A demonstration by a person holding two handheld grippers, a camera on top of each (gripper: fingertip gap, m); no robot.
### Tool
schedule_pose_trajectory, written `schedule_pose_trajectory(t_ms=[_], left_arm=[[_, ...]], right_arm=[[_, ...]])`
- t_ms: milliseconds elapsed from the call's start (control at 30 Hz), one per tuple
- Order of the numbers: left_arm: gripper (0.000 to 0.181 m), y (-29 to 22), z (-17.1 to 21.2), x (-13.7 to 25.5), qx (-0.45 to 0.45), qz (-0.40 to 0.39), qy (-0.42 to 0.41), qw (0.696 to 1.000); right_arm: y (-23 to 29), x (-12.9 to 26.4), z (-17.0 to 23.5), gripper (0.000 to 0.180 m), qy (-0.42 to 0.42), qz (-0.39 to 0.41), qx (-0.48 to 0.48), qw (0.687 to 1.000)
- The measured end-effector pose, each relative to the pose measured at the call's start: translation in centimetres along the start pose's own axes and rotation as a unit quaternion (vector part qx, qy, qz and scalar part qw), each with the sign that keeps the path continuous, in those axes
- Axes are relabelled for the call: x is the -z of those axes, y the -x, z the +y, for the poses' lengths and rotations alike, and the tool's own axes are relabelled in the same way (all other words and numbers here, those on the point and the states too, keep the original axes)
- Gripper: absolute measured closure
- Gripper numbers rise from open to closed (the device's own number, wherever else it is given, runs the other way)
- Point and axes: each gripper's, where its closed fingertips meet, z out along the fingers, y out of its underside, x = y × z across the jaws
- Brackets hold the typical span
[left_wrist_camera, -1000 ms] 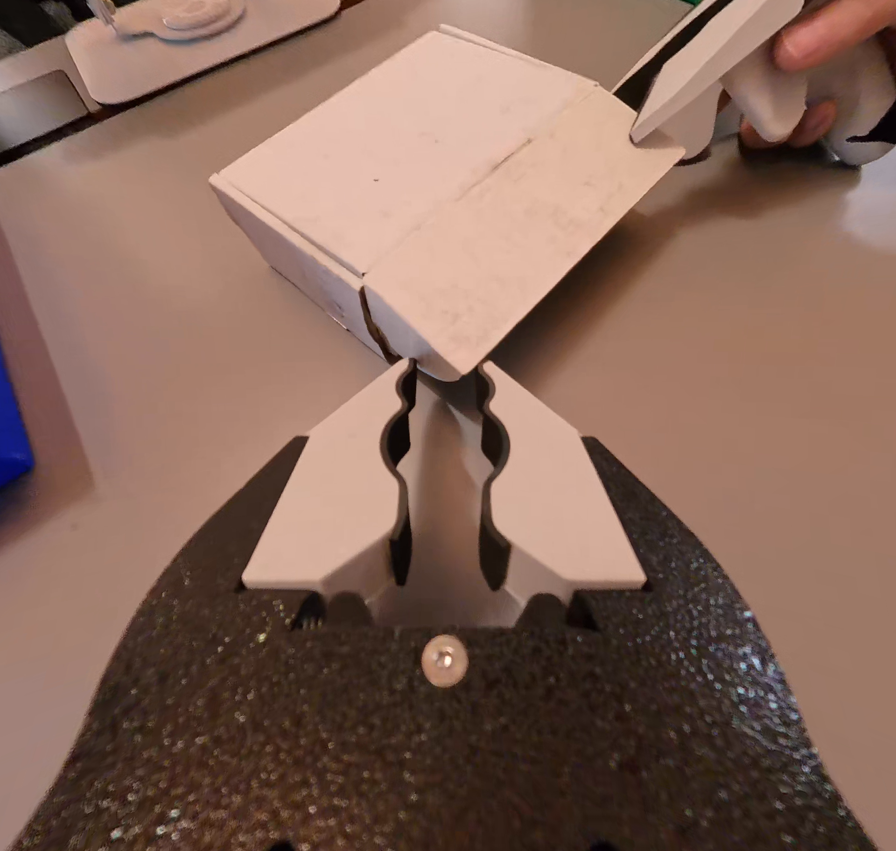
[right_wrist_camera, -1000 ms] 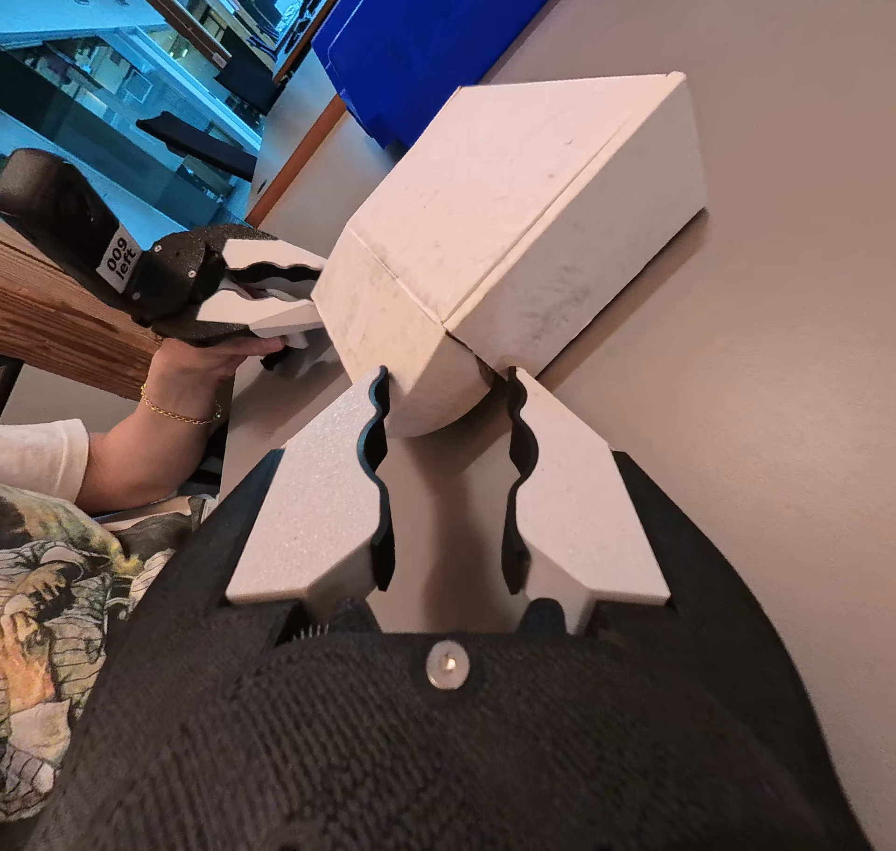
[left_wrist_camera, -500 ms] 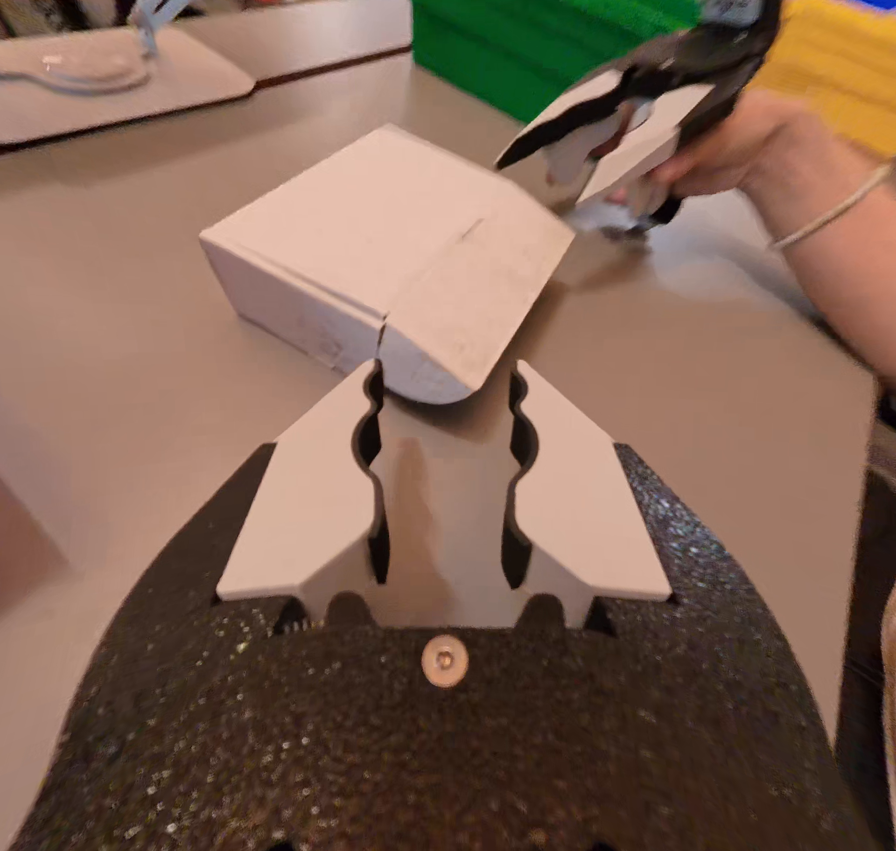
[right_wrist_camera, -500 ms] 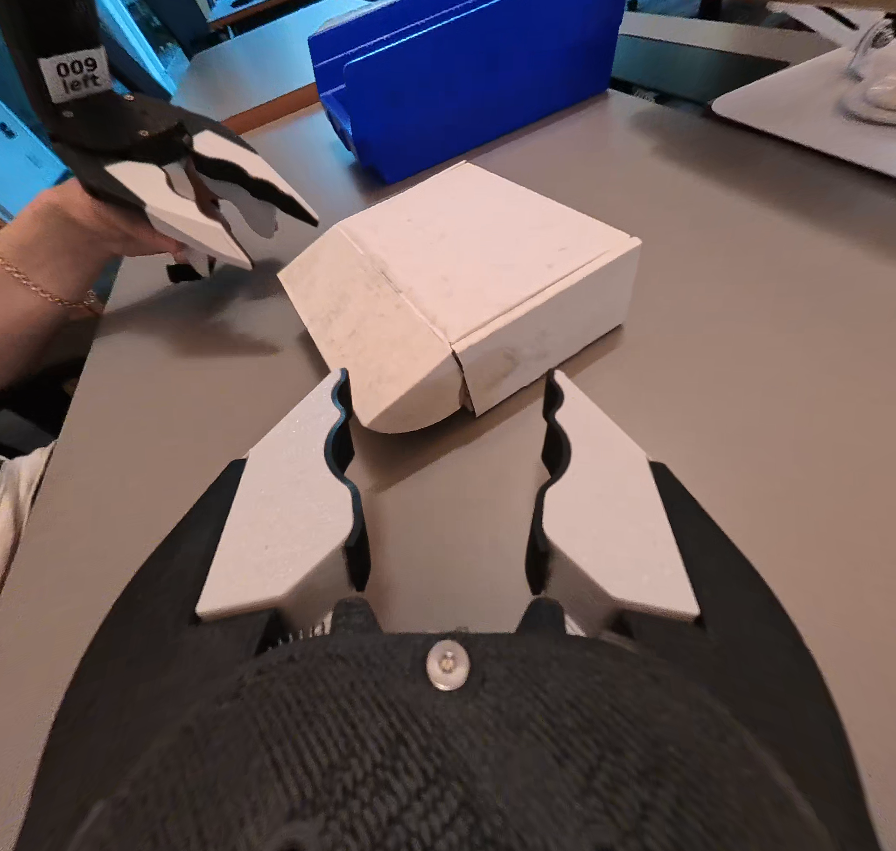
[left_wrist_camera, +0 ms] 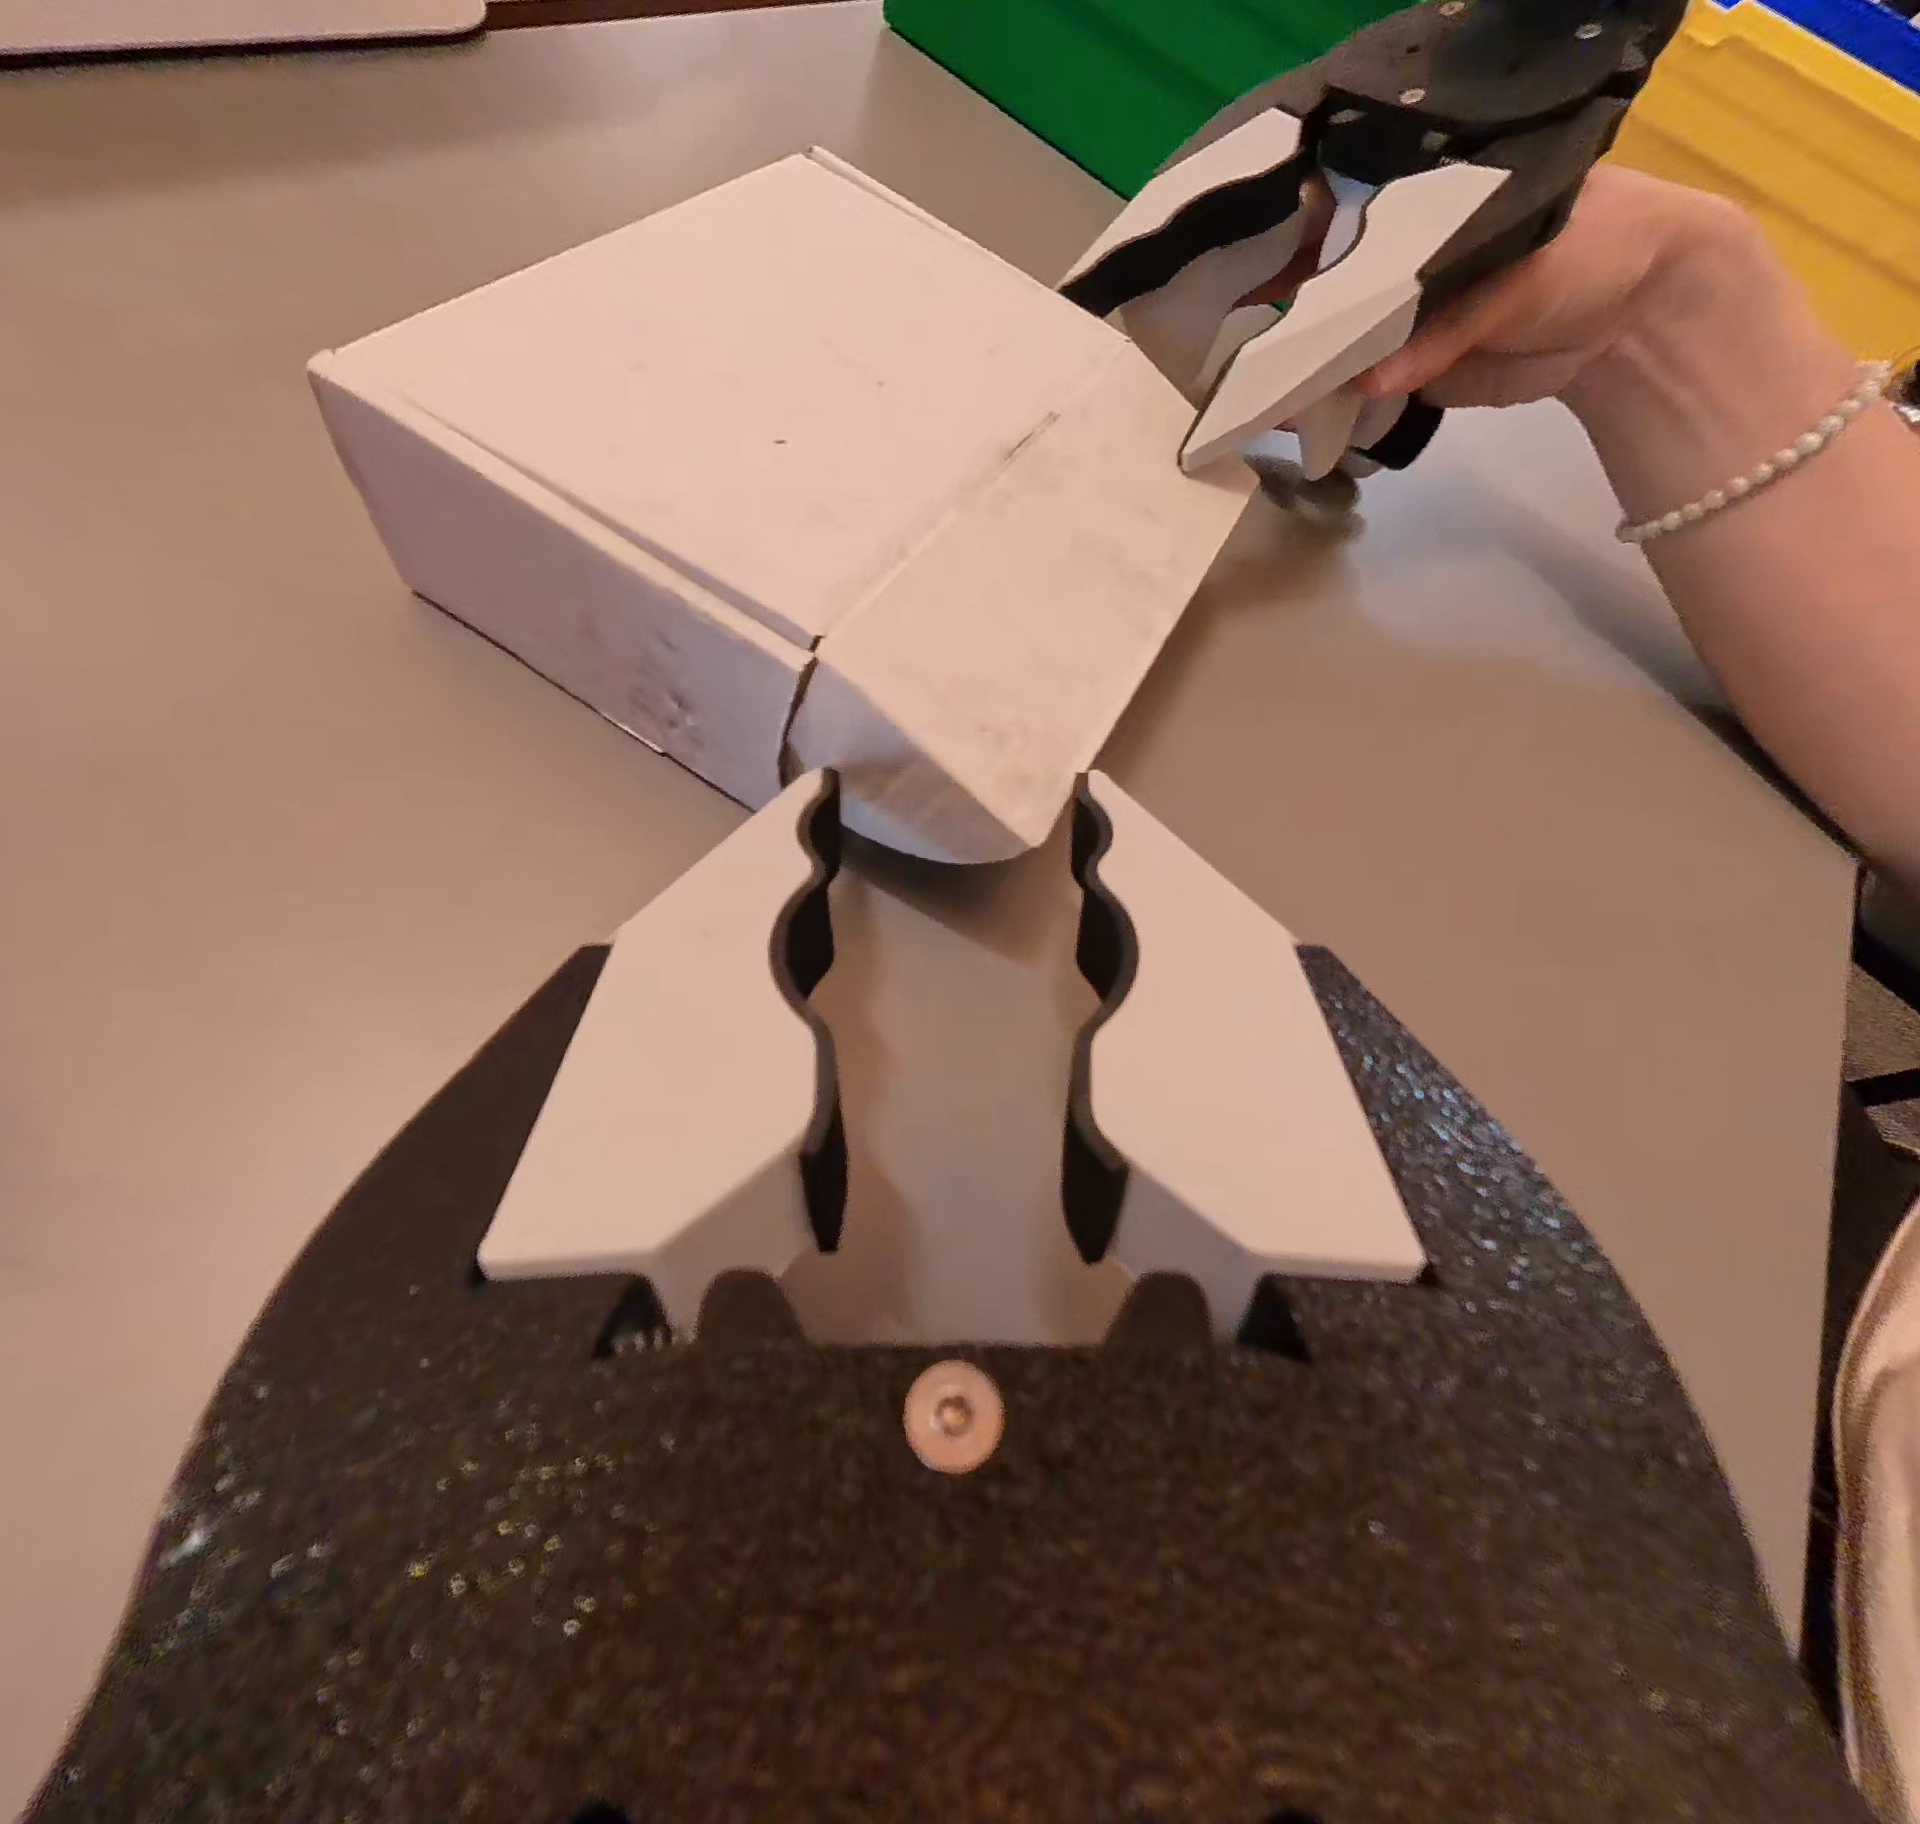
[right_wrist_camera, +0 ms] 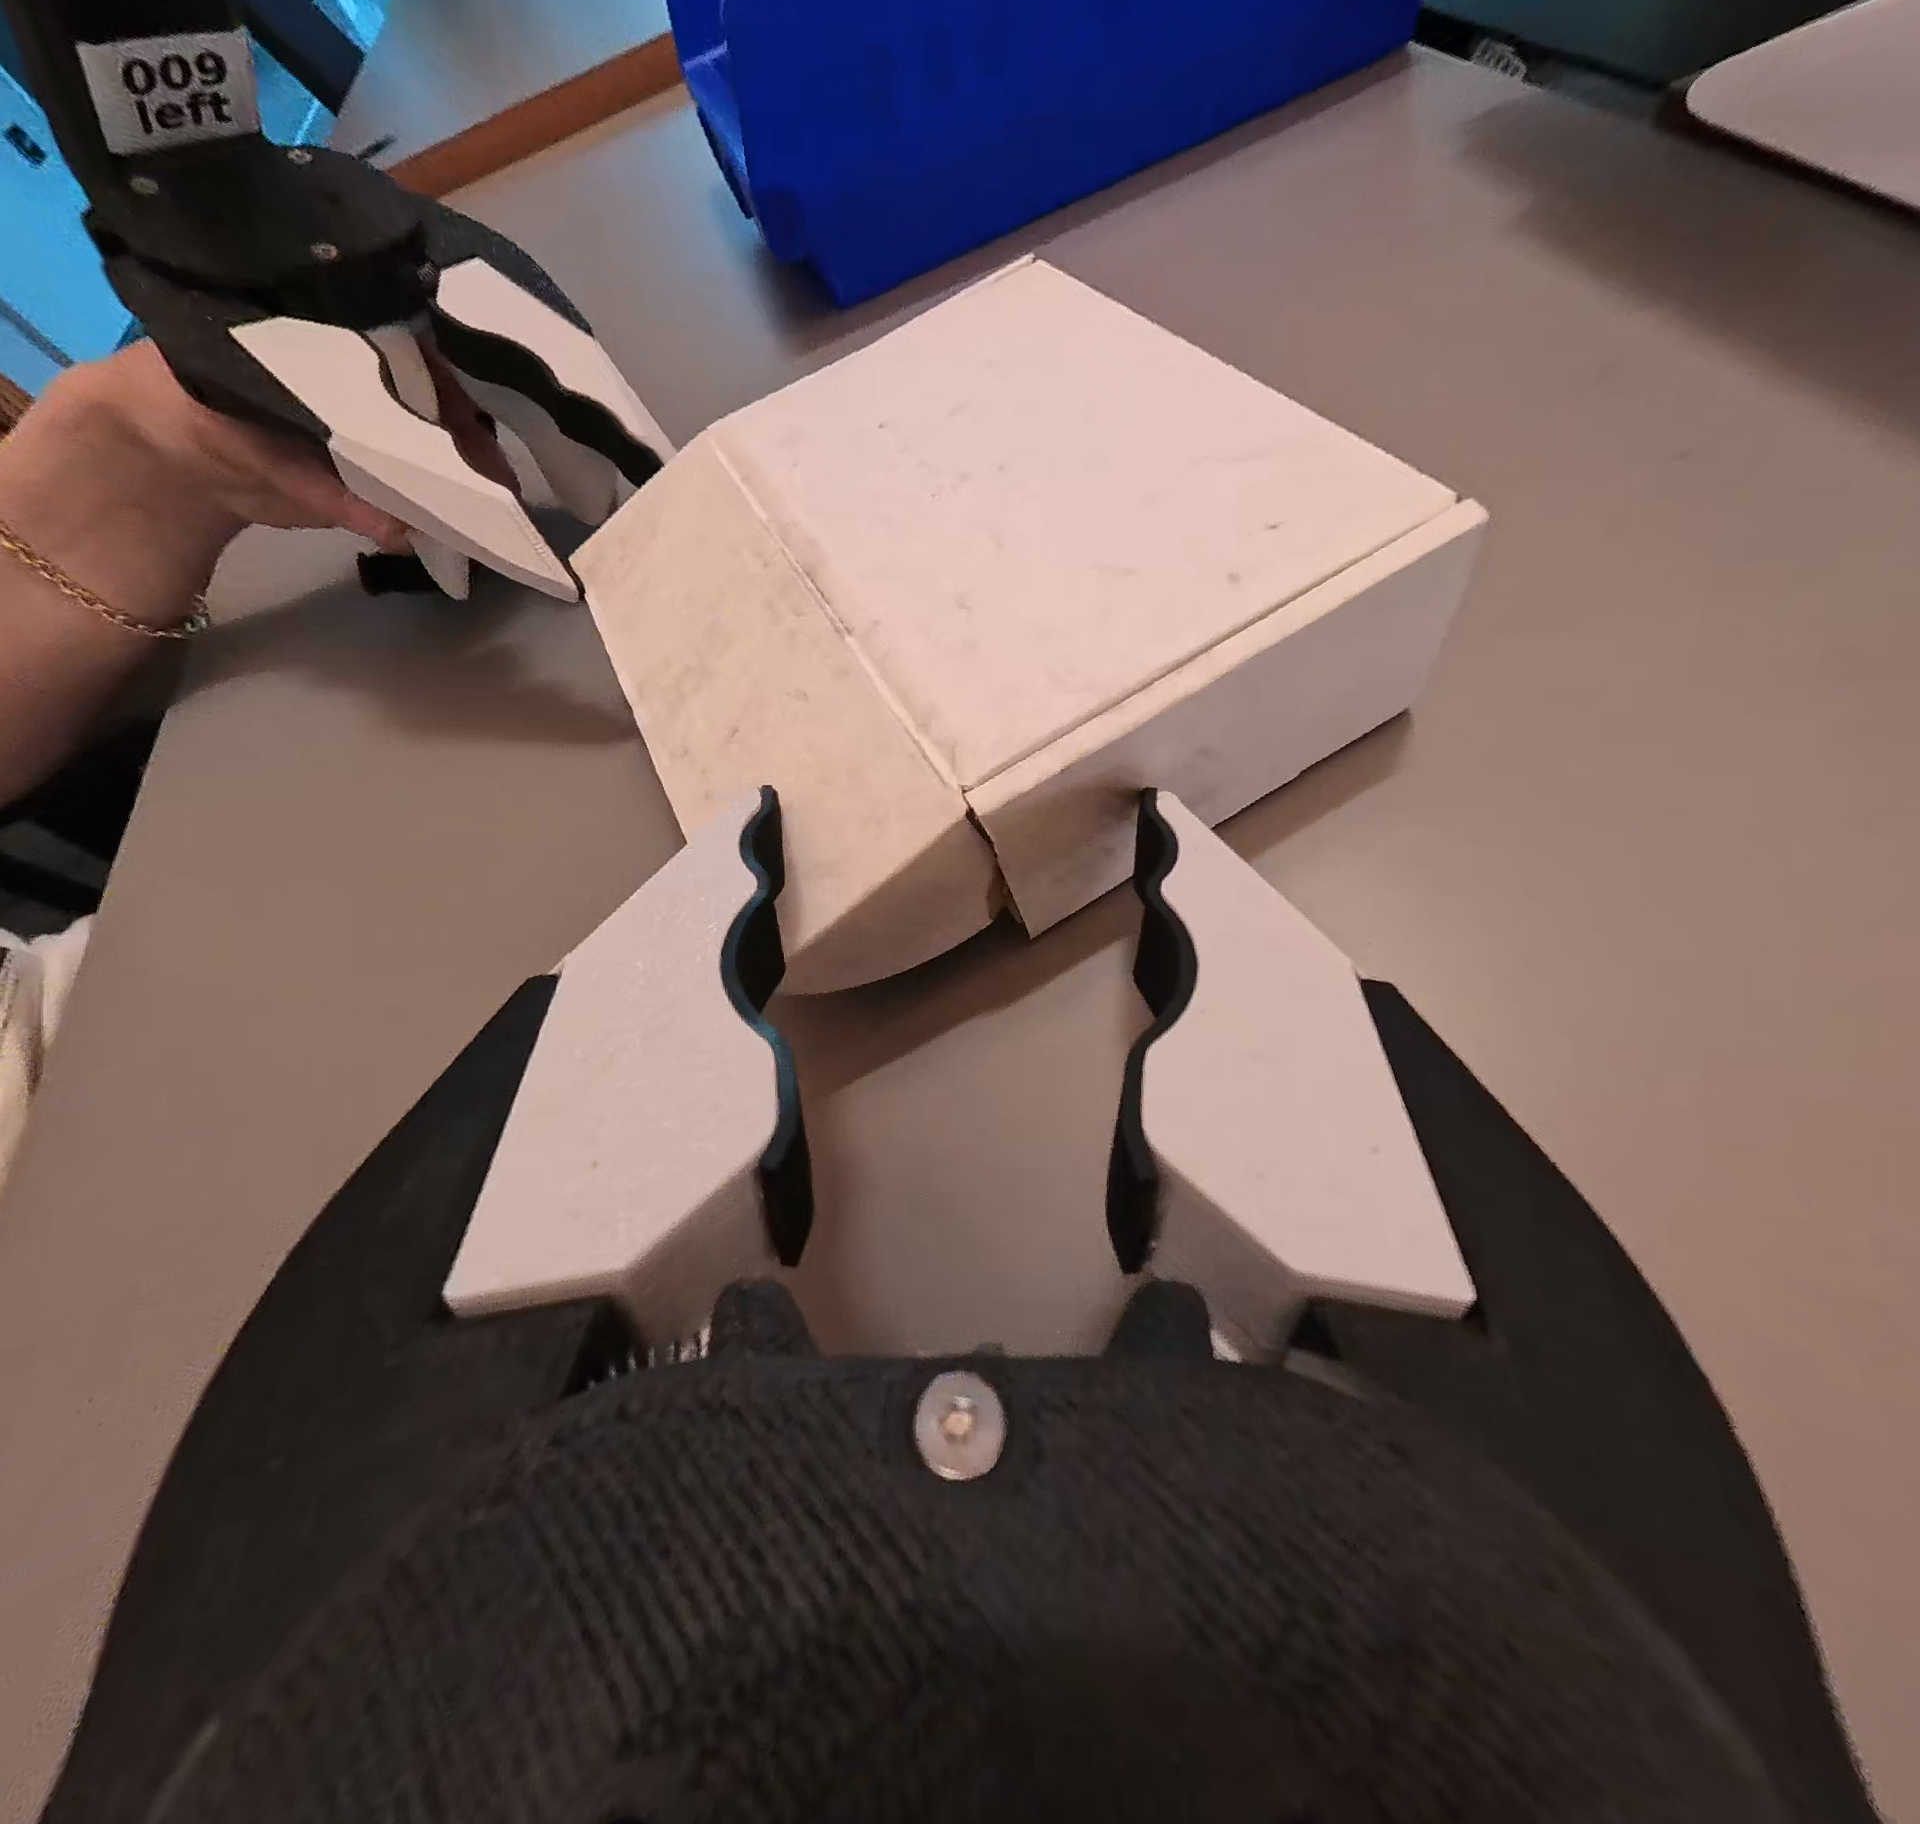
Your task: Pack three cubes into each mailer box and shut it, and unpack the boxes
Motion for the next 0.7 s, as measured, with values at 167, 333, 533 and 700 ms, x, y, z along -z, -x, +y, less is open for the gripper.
schedule_pose_trajectory(t_ms=[167,333,533,700], left_arm=[[0.135,0.2,0.0,-0.3,0.016,0.015,0.005,1.0],[0.132,-0.1,-0.2,-0.2,0.039,0.049,0.004,0.998],[0.13,1.9,-2.1,0.9,0.012,0.01,-0.044,0.999],[0.133,1.5,-0.9,-0.5,0.003,0.038,0.001,0.999]], right_arm=[[-0.1,0.2,-0.1,0.116,-0.006,0.013,0.011,1.0],[0.0,0.2,-0.1,0.117,-0.008,0.022,0.017,1.0],[0.0,0.3,-0.1,0.117,-0.009,0.023,0.022,0.999],[0.0,0.2,-0.1,0.118,-0.006,0.024,0.022,0.999]])
